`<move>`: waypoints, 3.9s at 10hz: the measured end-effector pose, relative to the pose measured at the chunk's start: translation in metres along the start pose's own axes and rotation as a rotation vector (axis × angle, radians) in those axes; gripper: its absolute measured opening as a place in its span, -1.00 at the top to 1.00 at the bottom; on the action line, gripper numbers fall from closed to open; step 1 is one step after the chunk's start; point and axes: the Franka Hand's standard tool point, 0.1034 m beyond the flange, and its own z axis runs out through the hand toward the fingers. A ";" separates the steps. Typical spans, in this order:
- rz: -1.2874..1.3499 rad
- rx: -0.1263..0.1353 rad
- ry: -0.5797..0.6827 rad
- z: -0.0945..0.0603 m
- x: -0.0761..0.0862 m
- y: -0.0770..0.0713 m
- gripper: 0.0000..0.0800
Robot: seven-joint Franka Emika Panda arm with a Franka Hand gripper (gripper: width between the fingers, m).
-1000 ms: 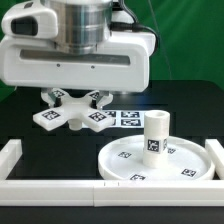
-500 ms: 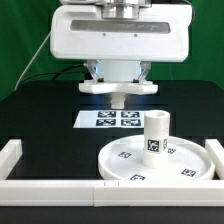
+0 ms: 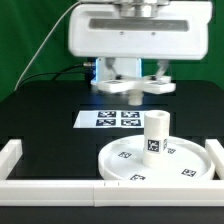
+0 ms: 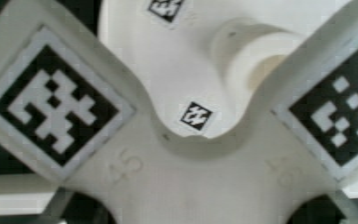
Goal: Assemble round table
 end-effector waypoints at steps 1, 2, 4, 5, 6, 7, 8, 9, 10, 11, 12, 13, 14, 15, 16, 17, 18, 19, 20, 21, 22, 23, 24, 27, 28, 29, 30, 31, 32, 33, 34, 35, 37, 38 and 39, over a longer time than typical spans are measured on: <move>0.026 -0.002 -0.014 0.006 -0.009 -0.016 -0.11; 0.019 -0.002 0.000 0.009 -0.009 -0.019 -0.11; 0.020 -0.003 -0.001 0.009 -0.009 -0.018 -0.11; 0.023 -0.002 -0.005 0.010 -0.010 -0.019 -0.11; 0.026 0.000 -0.015 0.014 -0.016 -0.023 -0.11; 0.027 0.002 -0.024 0.016 -0.020 -0.025 -0.11; 0.028 0.002 -0.025 0.017 -0.020 -0.025 -0.11; 0.029 0.001 -0.026 0.018 -0.020 -0.024 -0.11; 0.029 -0.002 -0.028 0.021 -0.021 -0.024 -0.11; 0.028 -0.007 -0.034 0.025 -0.022 -0.023 -0.11; 0.027 -0.010 -0.037 0.028 -0.022 -0.023 -0.11; 0.026 -0.011 -0.033 0.030 -0.021 -0.023 -0.11; 0.026 -0.014 -0.036 0.033 -0.022 -0.023 -0.11; 0.031 -0.015 -0.038 0.037 -0.022 -0.020 -0.11; 0.034 -0.015 -0.031 0.039 -0.020 -0.019 -0.11; 0.035 -0.015 -0.025 0.039 -0.019 -0.018 -0.11; 0.035 -0.015 -0.026 0.040 -0.019 -0.018 -0.11; 0.046 -0.016 -0.026 0.040 -0.019 -0.018 -0.11; 0.051 -0.016 -0.025 0.040 -0.019 -0.018 -0.11; 0.059 -0.015 -0.025 0.040 -0.019 -0.018 -0.11; 0.124 -0.016 -0.025 0.040 -0.019 -0.019 -0.11; 0.236 -0.017 -0.021 0.040 -0.019 -0.019 -0.11; 0.384 -0.009 -0.022 0.041 -0.019 -0.018 -0.11; 0.816 0.044 -0.035 0.041 -0.020 -0.023 -0.11; 0.956 0.060 -0.049 0.041 -0.020 -0.023 -0.11; 1.026 0.059 -0.055 0.041 -0.020 -0.023 -0.11; 1.047 0.058 -0.055 0.041 -0.020 -0.023 -0.11; 1.105 0.059 -0.059 0.041 -0.020 -0.023 -0.11; 1.133 0.060 -0.060 0.041 -0.020 -0.023 -0.11; 1.130 0.060 -0.060 0.041 -0.020 -0.023 -0.11; 1.127 0.062 -0.059 0.040 -0.020 -0.023 -0.33; 1.117 0.074 -0.056 0.032 -0.017 -0.027 -0.55; 1.027 0.098 -0.062 0.013 -0.015 -0.032 -0.61; 0.998 0.110 -0.052 0.006 -0.012 -0.032 -0.61; 0.881 0.120 -0.041 0.002 -0.011 -0.032 -0.62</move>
Offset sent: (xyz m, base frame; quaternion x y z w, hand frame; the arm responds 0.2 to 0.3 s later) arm 0.0000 0.0000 0.0000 0.0000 0.0000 0.0000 1.0000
